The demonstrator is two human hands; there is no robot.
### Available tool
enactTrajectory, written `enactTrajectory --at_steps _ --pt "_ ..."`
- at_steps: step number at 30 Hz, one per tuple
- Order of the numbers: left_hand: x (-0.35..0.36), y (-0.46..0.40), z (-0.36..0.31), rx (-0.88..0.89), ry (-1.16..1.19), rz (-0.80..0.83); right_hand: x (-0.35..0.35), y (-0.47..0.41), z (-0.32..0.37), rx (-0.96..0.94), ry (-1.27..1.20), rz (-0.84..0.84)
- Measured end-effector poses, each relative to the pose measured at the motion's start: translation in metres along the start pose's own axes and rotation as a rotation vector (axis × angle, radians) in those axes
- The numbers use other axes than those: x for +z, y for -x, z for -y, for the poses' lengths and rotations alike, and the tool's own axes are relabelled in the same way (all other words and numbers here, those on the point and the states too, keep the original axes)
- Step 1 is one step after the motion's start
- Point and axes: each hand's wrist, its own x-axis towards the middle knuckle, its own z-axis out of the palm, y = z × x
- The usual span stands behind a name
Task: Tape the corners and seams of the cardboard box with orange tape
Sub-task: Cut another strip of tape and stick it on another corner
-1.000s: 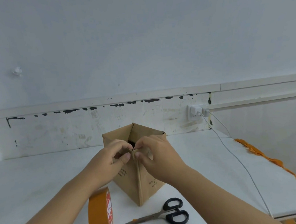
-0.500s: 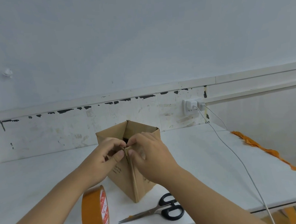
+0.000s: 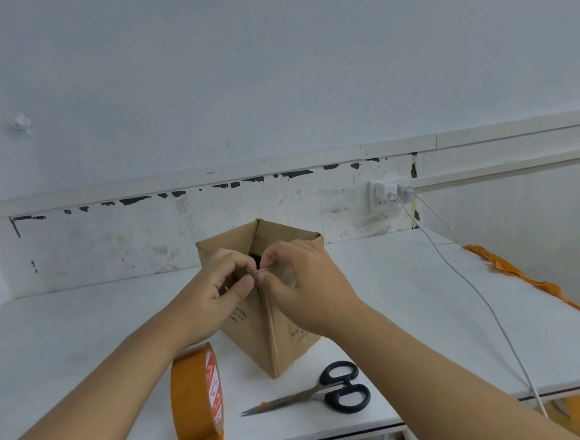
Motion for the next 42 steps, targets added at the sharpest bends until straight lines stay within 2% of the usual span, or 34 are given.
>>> enactTrajectory --at_steps 6,15,22,26,30,38,42 --pt "0.001 0.000 -0.005 0.017 0.033 -0.017 0.002 -0.003 0.005 0.034 0.046 0.011" --pt "-0.003 0.003 -0.004 0.012 0.094 0.009 -0.010 -0.007 0.000 0.031 0.015 0.136" --pt "0.005 0.003 -0.006 0.041 0.075 -0.076 -0.005 -0.004 0.003 0.038 0.020 0.077" --pt "0.003 0.003 -0.004 0.035 0.061 -0.047 -0.002 -0.005 0.006 0.056 0.049 0.061" --pt "-0.002 0.004 -0.003 0.050 0.055 -0.005 -0.008 -0.005 0.004 0.037 0.024 0.116" --pt "0.000 0.000 -0.003 0.017 0.034 -0.053 0.003 -0.004 0.011 0.068 0.119 0.019" --pt "-0.001 0.003 -0.001 0.034 0.042 -0.041 -0.003 -0.003 0.006 0.034 0.108 0.077"
